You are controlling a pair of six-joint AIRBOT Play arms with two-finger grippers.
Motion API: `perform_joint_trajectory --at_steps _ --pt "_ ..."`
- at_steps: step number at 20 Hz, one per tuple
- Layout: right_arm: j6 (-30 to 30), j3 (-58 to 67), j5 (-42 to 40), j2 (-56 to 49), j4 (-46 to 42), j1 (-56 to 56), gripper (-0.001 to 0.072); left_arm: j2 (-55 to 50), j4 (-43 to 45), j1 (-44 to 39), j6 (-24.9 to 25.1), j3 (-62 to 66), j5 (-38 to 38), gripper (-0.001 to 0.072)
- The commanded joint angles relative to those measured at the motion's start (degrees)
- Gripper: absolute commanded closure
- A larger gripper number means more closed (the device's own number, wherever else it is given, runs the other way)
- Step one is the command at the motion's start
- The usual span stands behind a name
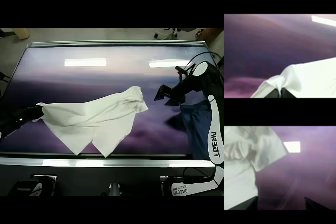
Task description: Fold the shirts.
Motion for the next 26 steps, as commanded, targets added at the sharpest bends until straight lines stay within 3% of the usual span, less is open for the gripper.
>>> perform_joint_trajectory --at_steps 1,5,10,12,14,15,16,19,22,24,26 --pt "-1.1 -7.8 3.2 -1.4 3.0 3.8 0.0118 -0.3 -0.6 0.0 1.5 -0.8 0.4 0.0681" --pt "-2.3 -20.7 -7.5 -1.4 8.6 13.7 0.0118 -0.3 -0.8 0.0 1.5 -0.8 -0.1 0.0681" --pt "-1.2 -24.4 -16.8 -1.6 15.5 21.1 0.0142 -0.2 -0.8 0.0 1.5 -0.6 -2.2 0.0681" --pt "1.0 -24.4 -19.6 -1.6 16.5 22.5 0.0237 0.2 -0.8 0.0 1.5 -0.4 -2.4 0.0681" --pt "2.7 -24.4 -21.9 -1.6 17.0 22.9 0.0427 0.2 -0.8 0.0 1.5 0.2 -2.4 0.0681" --pt "2.9 -24.3 -23.5 -1.6 17.4 22.8 0.0634 0.2 -0.7 0.0 1.5 0.3 -2.4 0.0681" --pt "2.5 -23.6 -23.4 -1.5 17.3 22.4 0.0688 0.2 -0.7 0.0 1.5 0.6 -2.3 0.0681" --pt "-3.7 -16.2 -18.1 3.9 14.2 18.4 0.0689 0.2 -0.7 0.0 4.7 5.5 -2.8 0.0681" --pt "-7.4 -0.9 -16.4 17.4 7.4 11.3 0.0688 0.3 -0.8 0.0 5.8 19.9 -3.1 0.0681" --pt "-7.5 10.7 -18.7 28.0 0.9 6.9 0.0688 0.4 -1.1 0.0 5.5 33.7 -4.5 0.0681" --pt "-7.4 17.4 -26.0 38.6 -7.0 4.5 0.0688 0.8 -1.3 0.0 5.6 46.2 -6.3 0.0681"
